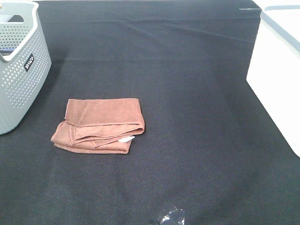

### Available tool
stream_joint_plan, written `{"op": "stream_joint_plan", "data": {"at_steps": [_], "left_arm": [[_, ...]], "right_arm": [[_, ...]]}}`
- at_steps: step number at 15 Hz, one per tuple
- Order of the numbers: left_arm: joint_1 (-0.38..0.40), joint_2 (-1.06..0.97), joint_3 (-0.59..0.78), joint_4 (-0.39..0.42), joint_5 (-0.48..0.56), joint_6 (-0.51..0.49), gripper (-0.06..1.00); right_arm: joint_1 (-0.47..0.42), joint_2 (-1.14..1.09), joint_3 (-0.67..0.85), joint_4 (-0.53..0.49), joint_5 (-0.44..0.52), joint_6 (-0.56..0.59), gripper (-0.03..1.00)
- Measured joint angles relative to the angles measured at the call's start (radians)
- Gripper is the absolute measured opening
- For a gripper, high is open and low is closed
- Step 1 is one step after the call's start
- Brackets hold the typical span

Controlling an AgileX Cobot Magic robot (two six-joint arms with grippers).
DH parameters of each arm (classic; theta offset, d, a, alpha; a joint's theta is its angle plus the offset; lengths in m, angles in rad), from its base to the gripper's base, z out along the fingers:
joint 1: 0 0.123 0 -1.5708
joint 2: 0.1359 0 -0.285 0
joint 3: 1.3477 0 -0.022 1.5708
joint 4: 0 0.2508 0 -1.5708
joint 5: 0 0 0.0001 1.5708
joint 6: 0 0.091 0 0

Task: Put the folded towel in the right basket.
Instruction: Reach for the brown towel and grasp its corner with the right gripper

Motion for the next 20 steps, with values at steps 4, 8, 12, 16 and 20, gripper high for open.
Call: {"op": "stream_joint_plan", "data": {"at_steps": [4,8,12,16,20], "left_arm": [[0.0,0.0,0.0,0.0,0.0,0.0,0.99],[0.0,0.0,0.0,0.0,0.0,0.0,0.99],[0.0,0.0,0.0,0.0,0.0,0.0,0.99],[0.0,0.0,0.0,0.0,0.0,0.0,0.99],[0.0,0.0,0.0,0.0,0.0,0.0,0.99]], "right_arm": [[0.0,0.0,0.0,0.0,0.0,0.0,0.96],[0.0,0.0,0.0,0.0,0.0,0.0,0.96],[0.0,0.0,0.0,0.0,0.0,0.0,0.96],[0.0,0.0,0.0,0.0,0.0,0.0,0.96],[0.0,0.0,0.0,0.0,0.0,-0.001,0.96]]}}
